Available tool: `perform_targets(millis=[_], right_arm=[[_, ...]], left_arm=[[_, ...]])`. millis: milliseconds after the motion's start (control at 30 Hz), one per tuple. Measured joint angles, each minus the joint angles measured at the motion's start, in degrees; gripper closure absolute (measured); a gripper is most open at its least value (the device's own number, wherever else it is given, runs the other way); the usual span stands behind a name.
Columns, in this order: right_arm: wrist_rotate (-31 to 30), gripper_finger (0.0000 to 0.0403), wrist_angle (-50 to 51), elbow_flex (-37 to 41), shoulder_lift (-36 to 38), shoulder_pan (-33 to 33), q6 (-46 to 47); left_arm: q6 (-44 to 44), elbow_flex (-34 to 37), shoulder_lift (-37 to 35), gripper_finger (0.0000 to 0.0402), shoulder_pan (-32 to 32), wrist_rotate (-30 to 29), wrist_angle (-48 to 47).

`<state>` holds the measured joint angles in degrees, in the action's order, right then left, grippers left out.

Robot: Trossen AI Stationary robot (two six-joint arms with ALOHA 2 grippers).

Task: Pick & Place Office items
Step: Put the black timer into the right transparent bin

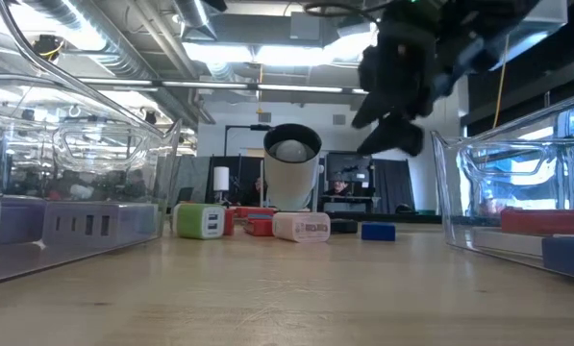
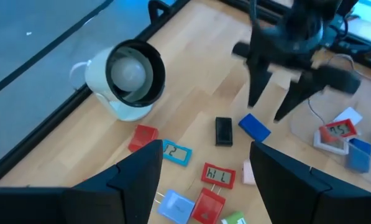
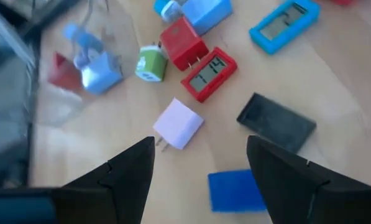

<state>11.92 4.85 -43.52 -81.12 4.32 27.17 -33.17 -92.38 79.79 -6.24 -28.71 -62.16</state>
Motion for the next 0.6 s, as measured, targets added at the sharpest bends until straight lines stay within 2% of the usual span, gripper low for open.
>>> perform_targets(millis=[200,467,600], right_arm=[[-0.32,0.0144,1.88,-8.17,-9.14,0.0,-16.14],[-6.63,0.0144,21.96,-24.41,-22.97,0.3,-35.24],[-8.17,0.0144,25.51,-28.73,-26.83,0.39,-41.96]], left_arm=[[0.1,0.0,-2.07,0.0162,0.0,-0.37,-1.2],[1.55,-0.02,-2.82,0.0162,0.0,-0.37,-3.05],[1.55,-0.02,-3.04,0.0162,-0.02,-0.36,-5.0]])
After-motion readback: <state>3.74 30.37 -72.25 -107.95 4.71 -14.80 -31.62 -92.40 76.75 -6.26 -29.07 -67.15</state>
